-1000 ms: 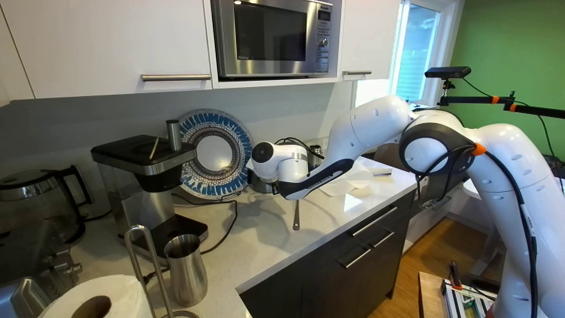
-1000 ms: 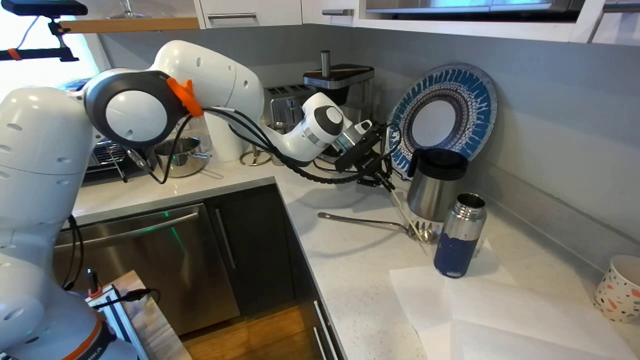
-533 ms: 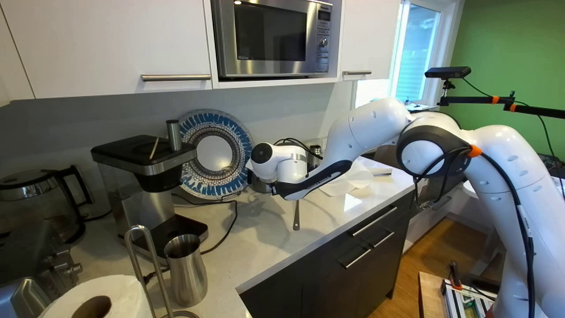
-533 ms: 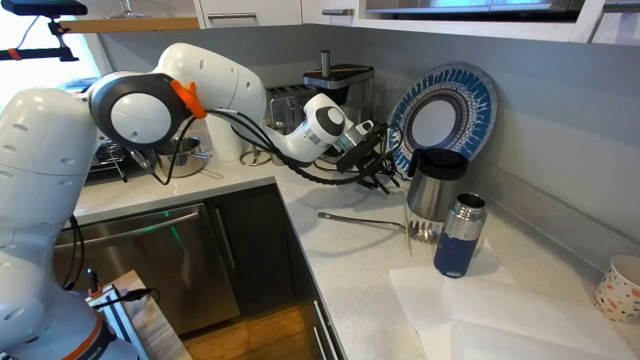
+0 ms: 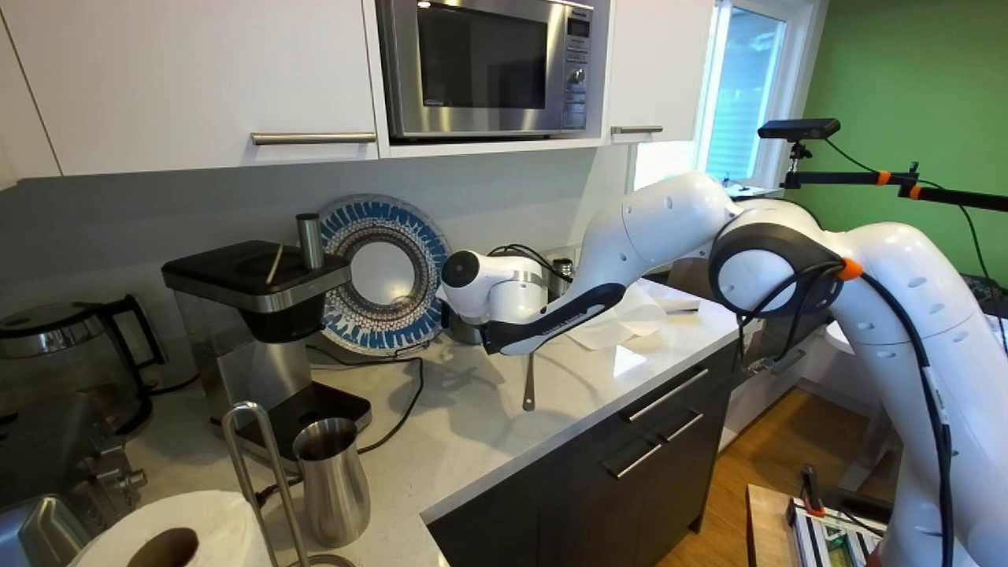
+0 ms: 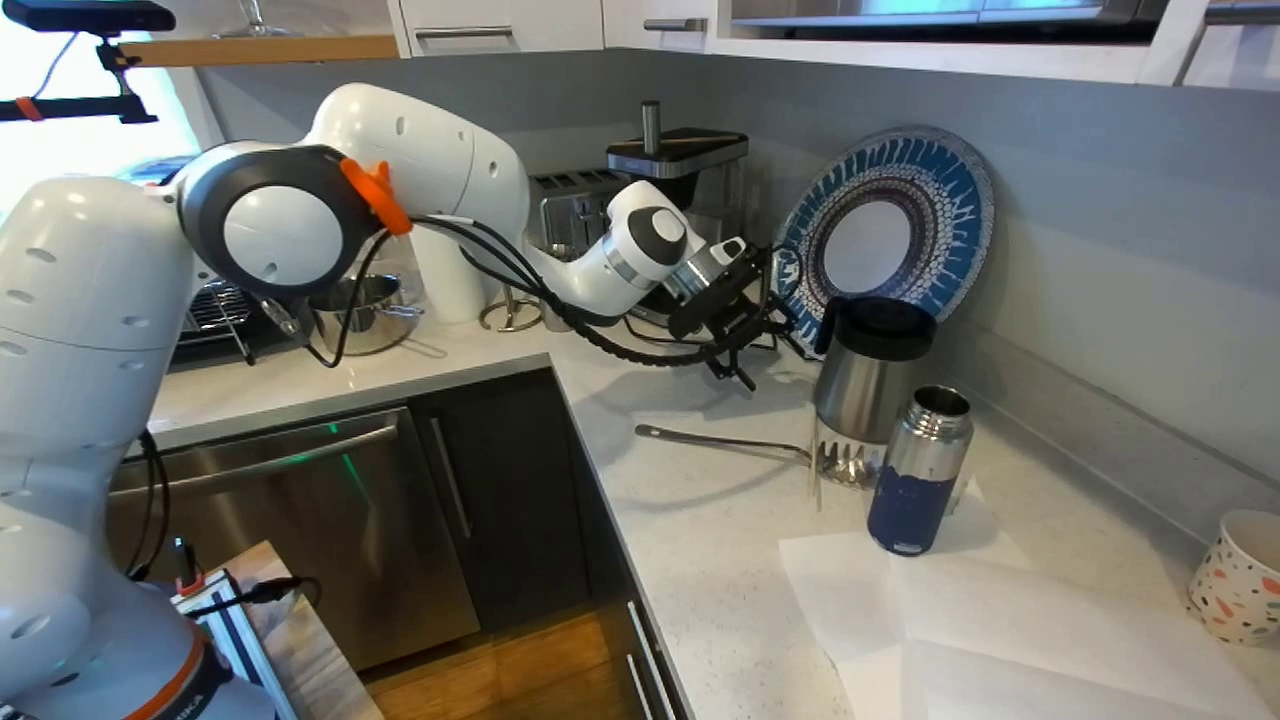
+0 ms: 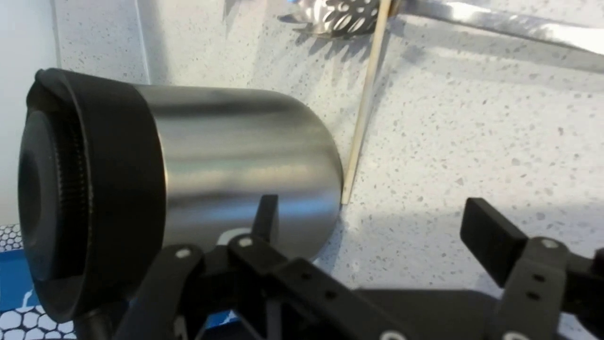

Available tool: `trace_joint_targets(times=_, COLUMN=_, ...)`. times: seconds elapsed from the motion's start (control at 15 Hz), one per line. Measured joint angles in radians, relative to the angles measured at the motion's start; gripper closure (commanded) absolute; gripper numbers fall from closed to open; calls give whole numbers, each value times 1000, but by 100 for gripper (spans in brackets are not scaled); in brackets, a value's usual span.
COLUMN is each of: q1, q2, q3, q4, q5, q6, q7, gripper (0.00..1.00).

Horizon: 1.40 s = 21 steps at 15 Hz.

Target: Pick up the wooden chopstick from the silver cup and put it on the kitchen counter

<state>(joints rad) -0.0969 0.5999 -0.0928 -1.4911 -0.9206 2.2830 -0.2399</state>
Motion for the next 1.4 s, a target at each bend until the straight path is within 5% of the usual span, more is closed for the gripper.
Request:
trace_joint_targets(times=0.47, q1=11, q2=-165, q3=91, q4=16, q5=381, q6=-265, q7=-83, gripper=0)
trace_joint_targets(times=1.0, q1=-15, q2=-304, q3=83, q4=63, q5=790, q6=-491, q7=-73, gripper=0)
trace_joint_targets(times=1.4, q1=-38, q2=-322, q3=75, q4=71, q5=904, q6=-504, q7=-59, gripper=0)
